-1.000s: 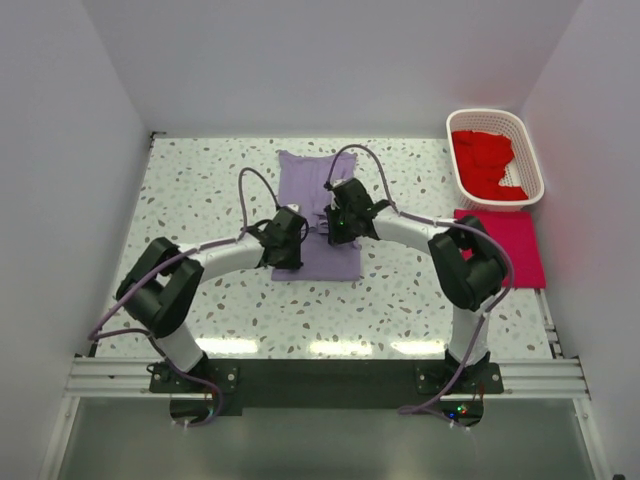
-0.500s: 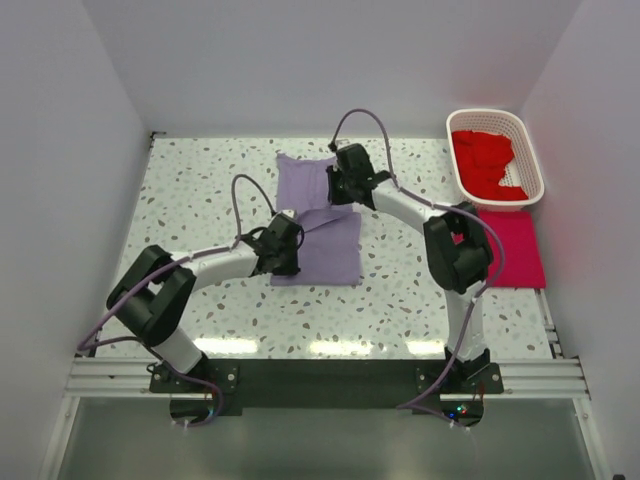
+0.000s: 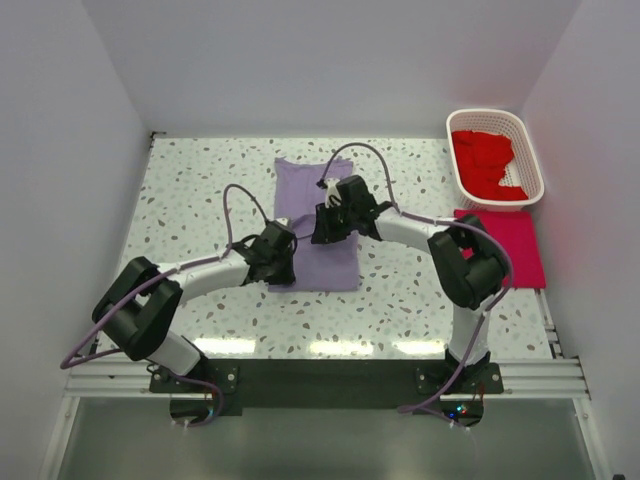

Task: Fold and stack the t-shirts
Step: Fold the tshirt

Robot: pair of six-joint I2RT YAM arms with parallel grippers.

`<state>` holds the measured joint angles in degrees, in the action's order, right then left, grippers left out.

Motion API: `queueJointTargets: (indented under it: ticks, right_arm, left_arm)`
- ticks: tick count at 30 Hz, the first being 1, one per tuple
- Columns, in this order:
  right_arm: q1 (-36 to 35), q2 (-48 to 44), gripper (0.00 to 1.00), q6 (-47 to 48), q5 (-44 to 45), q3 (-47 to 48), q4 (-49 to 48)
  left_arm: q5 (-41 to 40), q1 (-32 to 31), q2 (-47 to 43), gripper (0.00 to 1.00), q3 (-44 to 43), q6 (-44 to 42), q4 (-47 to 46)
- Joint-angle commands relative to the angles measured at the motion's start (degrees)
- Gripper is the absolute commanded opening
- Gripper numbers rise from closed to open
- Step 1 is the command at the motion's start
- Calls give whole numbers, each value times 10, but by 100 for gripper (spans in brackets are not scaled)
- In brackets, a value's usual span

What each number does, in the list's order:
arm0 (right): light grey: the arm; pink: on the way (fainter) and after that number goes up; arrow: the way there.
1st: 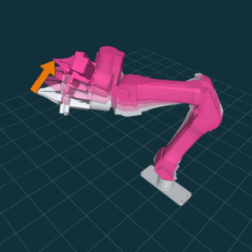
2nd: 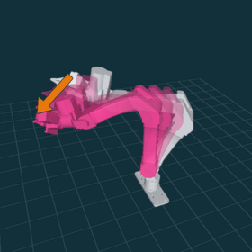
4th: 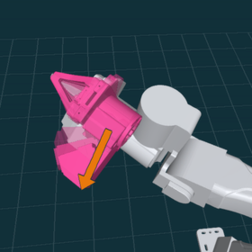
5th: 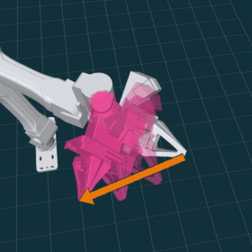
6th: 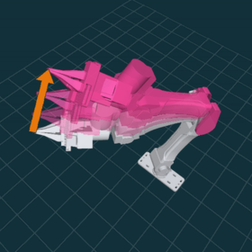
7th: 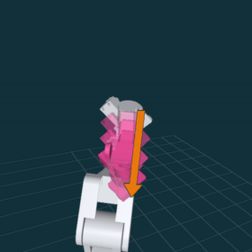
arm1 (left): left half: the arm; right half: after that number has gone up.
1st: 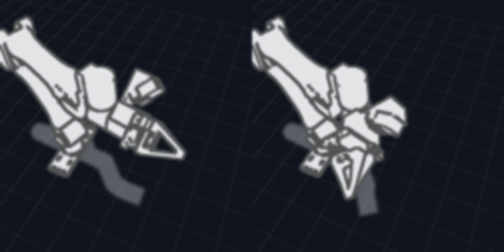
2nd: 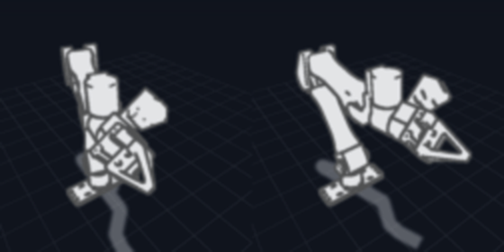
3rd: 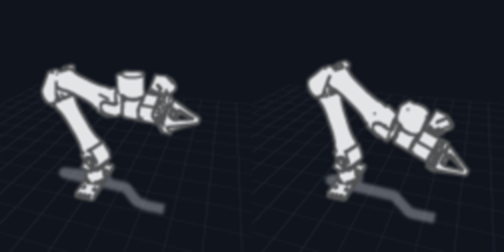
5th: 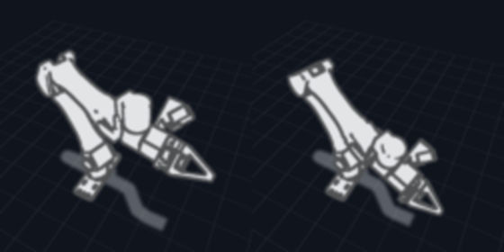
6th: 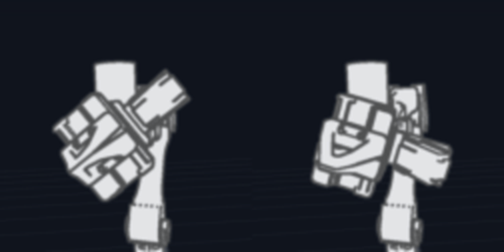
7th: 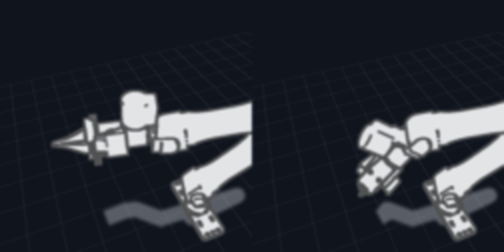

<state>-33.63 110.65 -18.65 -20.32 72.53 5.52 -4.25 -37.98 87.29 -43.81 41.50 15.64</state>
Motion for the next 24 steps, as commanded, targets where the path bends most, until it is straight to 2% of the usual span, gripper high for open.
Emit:
queueJointTargets:
  ticks: [1,5,10,16,18,24]
  right_arm:
    - [-17,3,23,-11,-60,-13,-78]
    - [-19,44,22,-17,-50,1,-110]
    - [-18,95,22,12,-18,56,-97]
    - [-3,153,24,60,44,160,-79]
    - [13,168,27,64,64,230,-68]
    - [35,182,32,58,73,314,-3]
  left_arm:
    - [6,-3,-15,26,3,15,3]
    - [8,-3,-10,26,6,17,2]
    - [14,-3,-3,26,9,17,1]
    - [16,-3,-12,26,21,20,-2]
    - [21,-3,-19,26,30,23,-4]
    - [28,-2,-47,26,38,36,-13]
